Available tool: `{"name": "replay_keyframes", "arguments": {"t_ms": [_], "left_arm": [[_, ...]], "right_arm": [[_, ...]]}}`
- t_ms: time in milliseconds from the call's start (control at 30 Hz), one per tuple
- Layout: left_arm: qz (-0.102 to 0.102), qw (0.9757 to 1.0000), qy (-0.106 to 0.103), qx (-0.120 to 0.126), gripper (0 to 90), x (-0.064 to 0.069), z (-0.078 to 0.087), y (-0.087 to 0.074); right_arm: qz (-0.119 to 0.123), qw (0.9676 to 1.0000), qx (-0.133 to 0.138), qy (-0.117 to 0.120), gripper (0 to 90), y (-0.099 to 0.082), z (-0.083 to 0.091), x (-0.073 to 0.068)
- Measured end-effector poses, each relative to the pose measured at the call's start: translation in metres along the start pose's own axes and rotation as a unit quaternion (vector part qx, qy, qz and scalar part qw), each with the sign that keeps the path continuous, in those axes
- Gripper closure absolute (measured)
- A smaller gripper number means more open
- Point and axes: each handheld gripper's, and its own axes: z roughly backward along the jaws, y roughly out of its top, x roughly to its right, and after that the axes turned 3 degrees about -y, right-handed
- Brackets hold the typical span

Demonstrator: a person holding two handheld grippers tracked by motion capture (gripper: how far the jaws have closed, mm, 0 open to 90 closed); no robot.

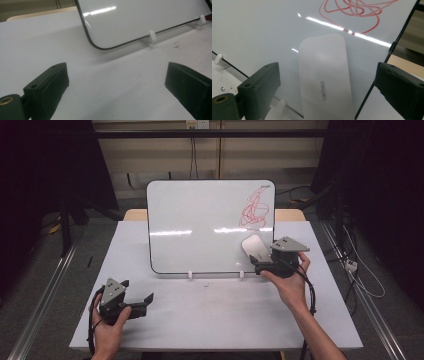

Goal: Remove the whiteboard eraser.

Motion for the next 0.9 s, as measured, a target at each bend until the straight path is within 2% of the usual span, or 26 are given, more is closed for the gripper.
{"name": "replay_keyframes", "arguments": {"t_ms": [100,200,333,367,400,433,500,567,767,900], "left_arm": [[-0.001,1.0,0.0,-0.003,5.0,0.0,-0.001,0.0],[-0.003,1.0,-0.004,-0.001,5.0,0.001,0.0,0.001],[-0.004,1.0,-0.004,-0.005,5.0,0.001,-0.001,0.0],[-0.004,1.0,-0.004,-0.005,5.0,0.001,-0.001,0.0],[-0.004,1.0,-0.004,-0.005,5.0,0.001,-0.001,0.0],[-0.002,1.0,-0.004,-0.004,5.1,0.0,0.0,-0.001],[-0.001,1.0,-0.002,-0.004,5.0,0.0,0.0,-0.001],[-0.002,1.0,-0.001,-0.003,5.0,-0.001,0.001,0.0],[-0.003,1.0,-0.002,-0.005,5.0,0.0,0.0,0.0],[-0.003,1.0,-0.004,-0.006,5.0,0.0,-0.001,-0.001]], "right_arm": [[0.011,0.9998,-0.012,-0.006,8.5,-0.004,-0.004,0.0],[0.009,0.9998,-0.018,-0.007,9.3,-0.006,-0.005,0.002],[0.028,0.9991,-0.028,-0.015,13.3,-0.007,-0.007,0.001],[0.044,0.9984,-0.028,-0.021,16.8,-0.007,-0.008,-0.001],[0.044,0.9984,-0.028,-0.021,16.8,-0.007,-0.008,-0.001],[0.061,0.9974,-0.029,-0.024,17.9,-0.007,-0.009,-0.005],[0.061,0.9975,-0.03,-0.023,18.4,-0.007,-0.01,-0.006],[0.08,0.9958,-0.024,-0.038,22.0,-0.007,-0.011,-0.01],[0.08,0.9948,-0.047,-0.042,22.7,-0.009,-0.015,-0.011],[0.086,0.994,-0.05,-0.046,23.2,-0.01,-0.019,-0.013]]}}
